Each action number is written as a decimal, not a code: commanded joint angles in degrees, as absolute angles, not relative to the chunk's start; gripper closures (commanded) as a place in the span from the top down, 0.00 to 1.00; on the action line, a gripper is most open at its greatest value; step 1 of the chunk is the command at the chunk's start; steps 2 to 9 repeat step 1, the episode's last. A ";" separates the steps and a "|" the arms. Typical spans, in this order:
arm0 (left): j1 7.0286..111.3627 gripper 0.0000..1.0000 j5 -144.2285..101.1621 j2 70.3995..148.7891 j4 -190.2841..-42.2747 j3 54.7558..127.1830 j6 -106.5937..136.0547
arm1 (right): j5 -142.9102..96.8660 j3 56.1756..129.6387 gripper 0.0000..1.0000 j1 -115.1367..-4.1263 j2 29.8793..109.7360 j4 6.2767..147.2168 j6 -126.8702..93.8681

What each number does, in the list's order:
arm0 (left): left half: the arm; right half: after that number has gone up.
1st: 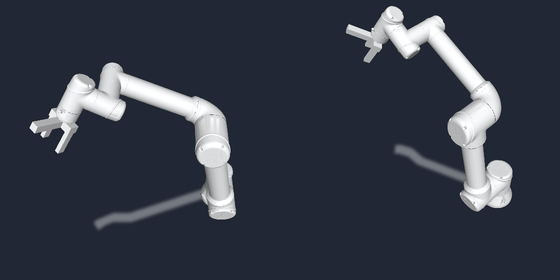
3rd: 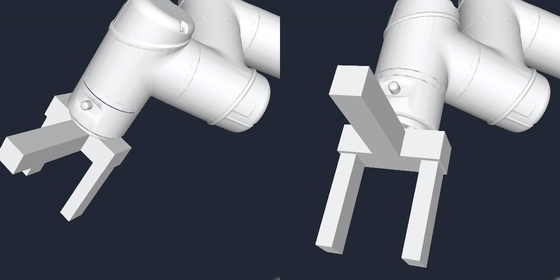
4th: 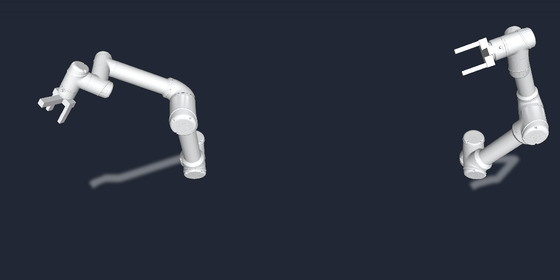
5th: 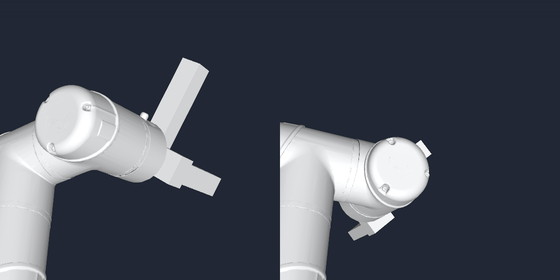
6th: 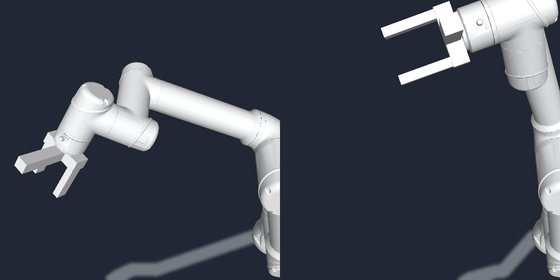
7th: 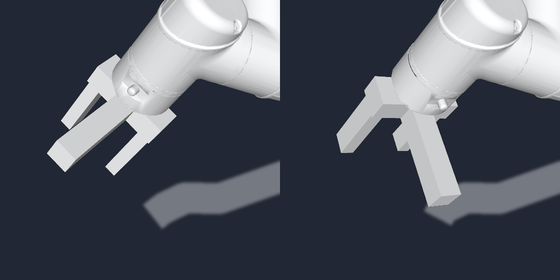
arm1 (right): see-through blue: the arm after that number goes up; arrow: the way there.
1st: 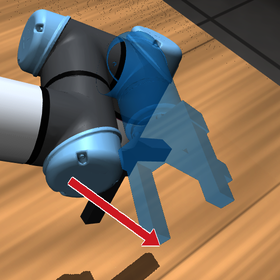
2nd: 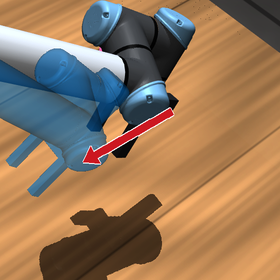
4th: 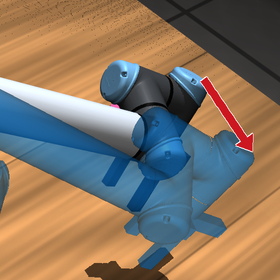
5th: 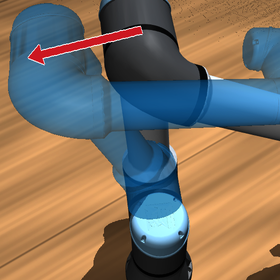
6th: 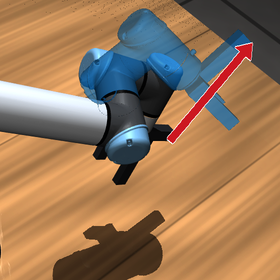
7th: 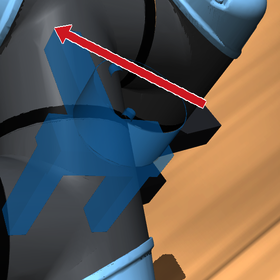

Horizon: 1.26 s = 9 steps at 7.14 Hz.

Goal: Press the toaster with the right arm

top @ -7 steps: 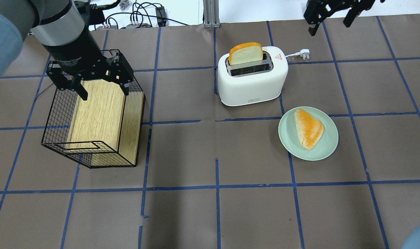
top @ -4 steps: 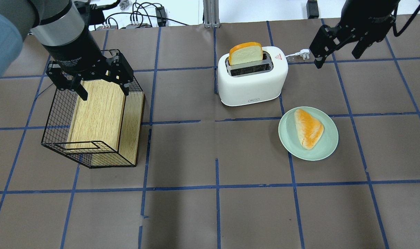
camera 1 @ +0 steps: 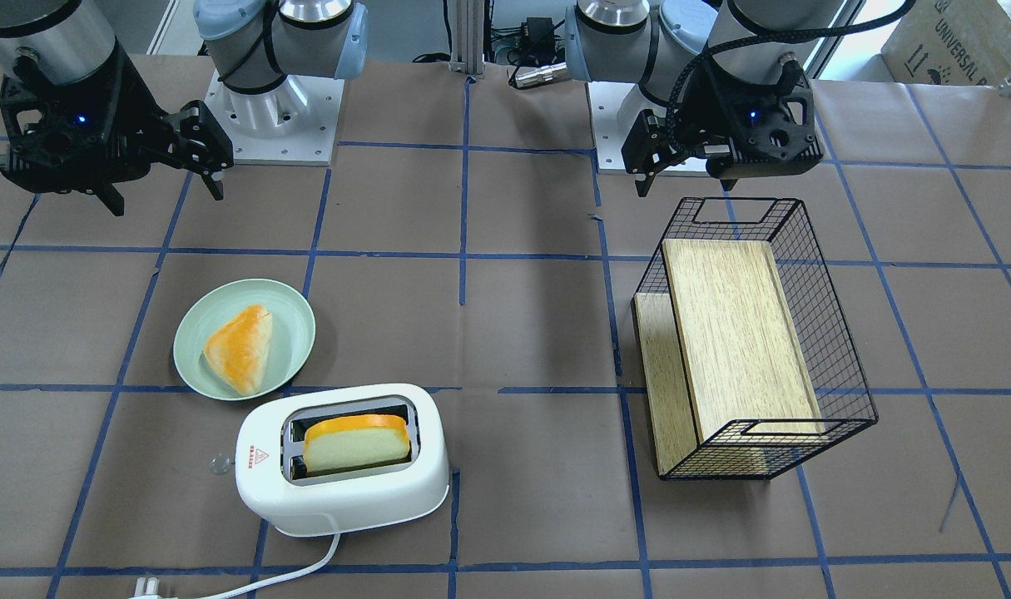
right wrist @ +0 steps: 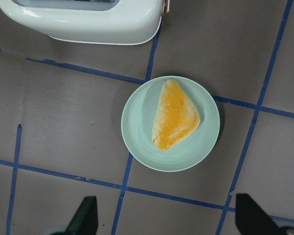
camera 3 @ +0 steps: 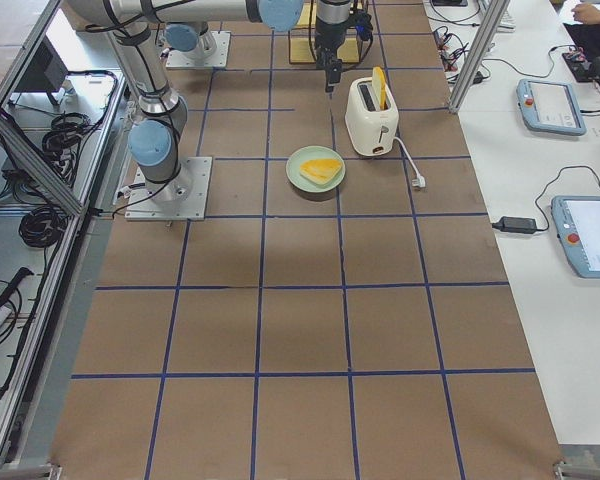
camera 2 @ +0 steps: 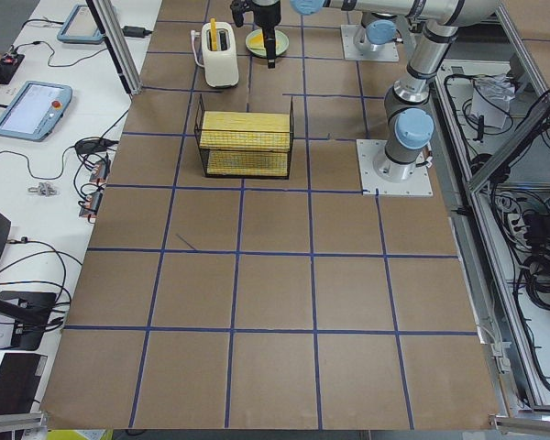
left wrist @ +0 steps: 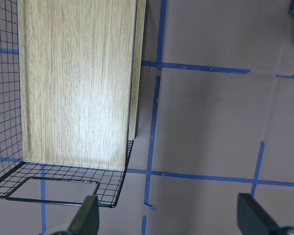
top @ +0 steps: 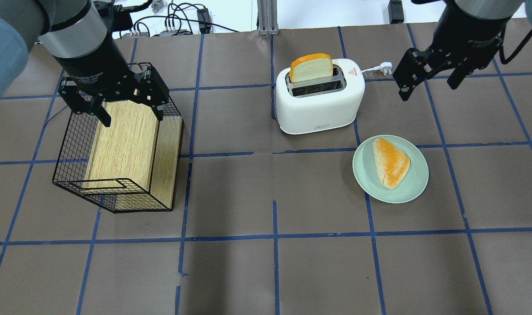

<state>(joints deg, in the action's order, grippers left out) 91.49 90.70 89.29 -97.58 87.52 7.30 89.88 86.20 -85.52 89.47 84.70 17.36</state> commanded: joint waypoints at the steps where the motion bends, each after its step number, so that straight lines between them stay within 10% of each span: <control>1: 91.49 1.00 90.70 89.21 -97.56 87.54 7.29 | 89.74 85.44 0.99 -85.43 88.51 84.64 17.31; 9: 91.49 1.00 90.70 89.21 -97.56 87.54 7.29 | 89.74 85.44 0.99 -85.43 88.51 84.64 17.31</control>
